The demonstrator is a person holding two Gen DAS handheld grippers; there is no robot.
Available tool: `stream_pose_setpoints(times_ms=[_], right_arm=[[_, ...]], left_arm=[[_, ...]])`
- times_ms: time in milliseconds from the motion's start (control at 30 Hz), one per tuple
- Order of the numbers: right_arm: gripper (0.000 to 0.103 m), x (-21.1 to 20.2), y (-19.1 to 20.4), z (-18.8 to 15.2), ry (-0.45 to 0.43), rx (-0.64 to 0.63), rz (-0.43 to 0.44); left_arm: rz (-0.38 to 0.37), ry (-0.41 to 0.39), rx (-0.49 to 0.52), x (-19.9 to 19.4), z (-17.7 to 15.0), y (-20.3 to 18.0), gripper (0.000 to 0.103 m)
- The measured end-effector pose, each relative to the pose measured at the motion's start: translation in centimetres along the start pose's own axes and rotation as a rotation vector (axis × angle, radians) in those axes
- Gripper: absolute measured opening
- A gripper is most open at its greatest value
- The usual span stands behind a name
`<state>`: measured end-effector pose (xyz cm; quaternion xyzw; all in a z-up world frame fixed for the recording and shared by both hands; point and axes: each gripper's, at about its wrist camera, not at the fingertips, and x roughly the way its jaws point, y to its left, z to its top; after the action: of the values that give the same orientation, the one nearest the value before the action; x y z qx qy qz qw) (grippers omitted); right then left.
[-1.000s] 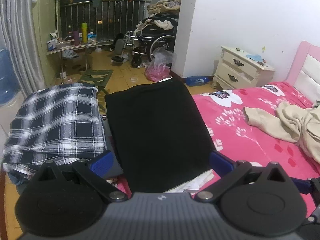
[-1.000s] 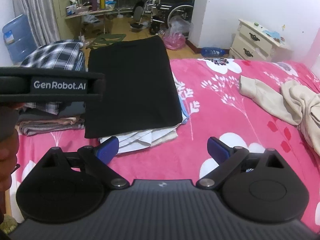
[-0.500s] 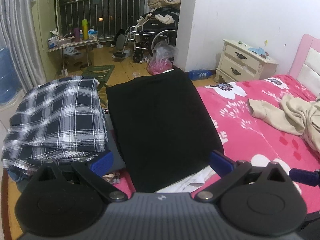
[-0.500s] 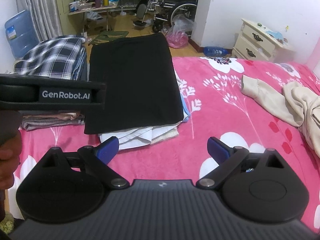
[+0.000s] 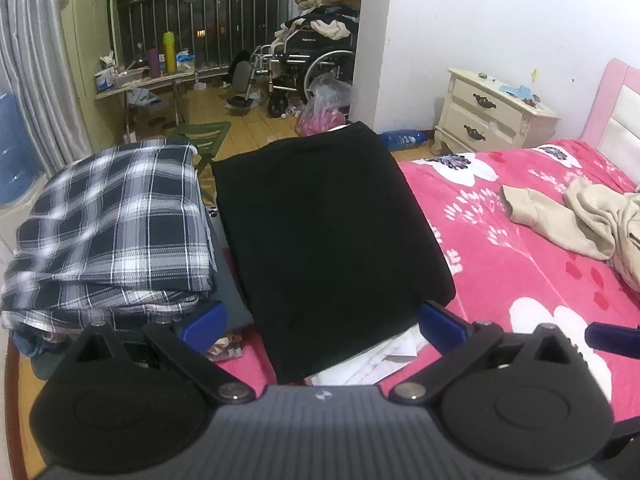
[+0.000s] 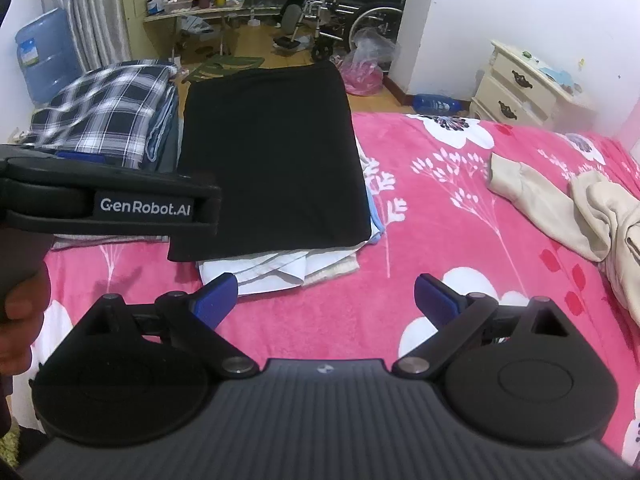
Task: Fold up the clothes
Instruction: 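Withdraw both grippers from the placed black garment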
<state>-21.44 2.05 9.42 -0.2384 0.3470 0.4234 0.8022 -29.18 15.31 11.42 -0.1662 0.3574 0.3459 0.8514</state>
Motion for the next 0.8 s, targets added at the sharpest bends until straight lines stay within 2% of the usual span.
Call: stream_pose_setpoints(times_ms=[800], right_arm=[[0.095, 0.35, -0.13, -0.22, 0.014, -0.001, -0.003]], left_arm=[[0.007, 0.027, -0.016, 0.87, -0.98, -0.02, 0.103]])
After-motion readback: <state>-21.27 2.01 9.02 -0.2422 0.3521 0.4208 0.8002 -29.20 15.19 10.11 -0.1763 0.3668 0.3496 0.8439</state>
